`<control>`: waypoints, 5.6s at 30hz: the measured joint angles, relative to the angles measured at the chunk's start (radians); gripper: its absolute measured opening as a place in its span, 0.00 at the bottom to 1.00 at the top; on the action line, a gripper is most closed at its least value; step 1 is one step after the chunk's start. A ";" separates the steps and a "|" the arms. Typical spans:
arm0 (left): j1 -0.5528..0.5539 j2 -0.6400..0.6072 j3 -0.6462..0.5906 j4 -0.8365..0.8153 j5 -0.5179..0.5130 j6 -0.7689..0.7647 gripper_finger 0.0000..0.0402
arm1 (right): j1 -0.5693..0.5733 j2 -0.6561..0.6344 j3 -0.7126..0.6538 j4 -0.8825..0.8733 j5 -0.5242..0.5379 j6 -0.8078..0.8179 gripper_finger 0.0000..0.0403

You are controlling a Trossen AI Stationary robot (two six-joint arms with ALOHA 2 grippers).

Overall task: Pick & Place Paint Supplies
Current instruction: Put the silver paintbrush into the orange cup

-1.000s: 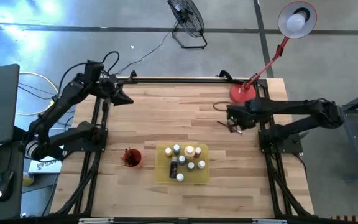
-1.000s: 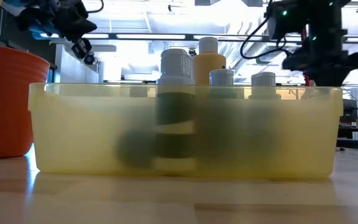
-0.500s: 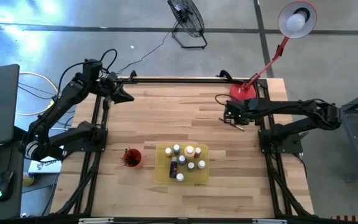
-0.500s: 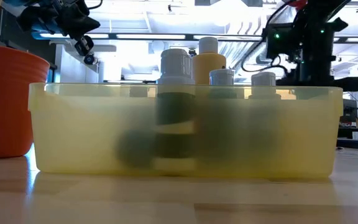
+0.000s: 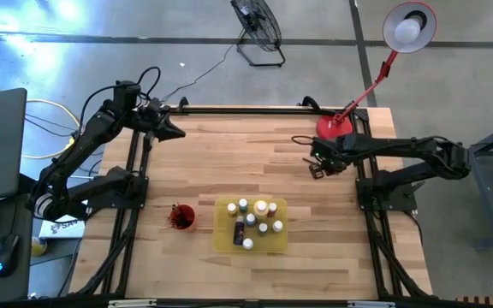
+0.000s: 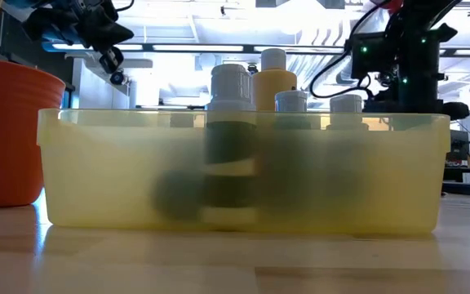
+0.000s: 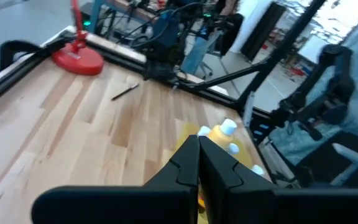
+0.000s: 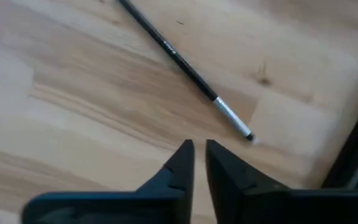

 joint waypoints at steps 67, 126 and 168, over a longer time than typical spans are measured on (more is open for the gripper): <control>0.000 0.001 0.000 -0.004 -0.115 -0.156 0.00 | -0.282 0.147 -0.002 0.117 -0.214 -0.623 0.01; -0.238 0.291 0.000 0.991 -0.256 -1.512 0.52 | 0.410 0.294 0.399 1.231 1.034 -1.924 0.01; -0.611 0.616 0.253 0.960 -0.408 -1.671 0.52 | 0.503 0.294 0.399 1.261 0.886 -2.120 0.01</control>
